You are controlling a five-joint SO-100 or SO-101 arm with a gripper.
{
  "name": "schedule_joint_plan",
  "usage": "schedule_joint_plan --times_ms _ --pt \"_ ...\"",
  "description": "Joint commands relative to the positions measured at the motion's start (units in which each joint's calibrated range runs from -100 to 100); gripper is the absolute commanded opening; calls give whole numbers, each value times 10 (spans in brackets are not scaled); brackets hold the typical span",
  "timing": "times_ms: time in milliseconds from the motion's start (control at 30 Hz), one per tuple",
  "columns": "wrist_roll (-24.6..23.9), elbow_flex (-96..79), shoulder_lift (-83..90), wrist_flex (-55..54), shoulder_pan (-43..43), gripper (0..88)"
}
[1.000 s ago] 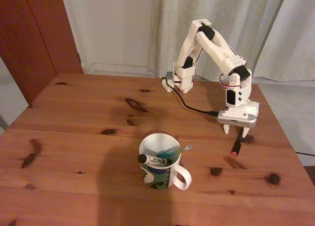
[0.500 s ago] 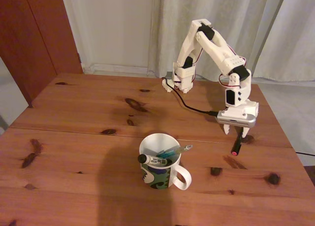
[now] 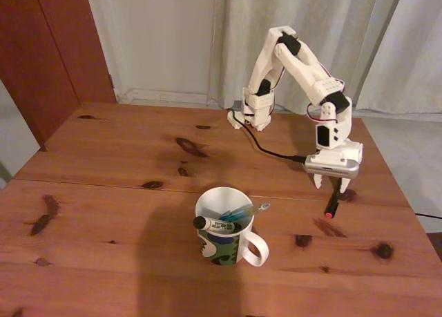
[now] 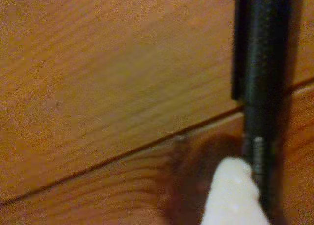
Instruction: Clean up the desk and place the pens and markers into the cup
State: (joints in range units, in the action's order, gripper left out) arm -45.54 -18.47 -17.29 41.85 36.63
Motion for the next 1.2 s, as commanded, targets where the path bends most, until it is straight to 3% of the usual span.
schedule_joint_plan --times_ms 0,733,1167 --pt "-4 3 5 -30 -2 223" --pt "9 -77 4 -22 14 223" --pt "19 -5 4 119 14 223"
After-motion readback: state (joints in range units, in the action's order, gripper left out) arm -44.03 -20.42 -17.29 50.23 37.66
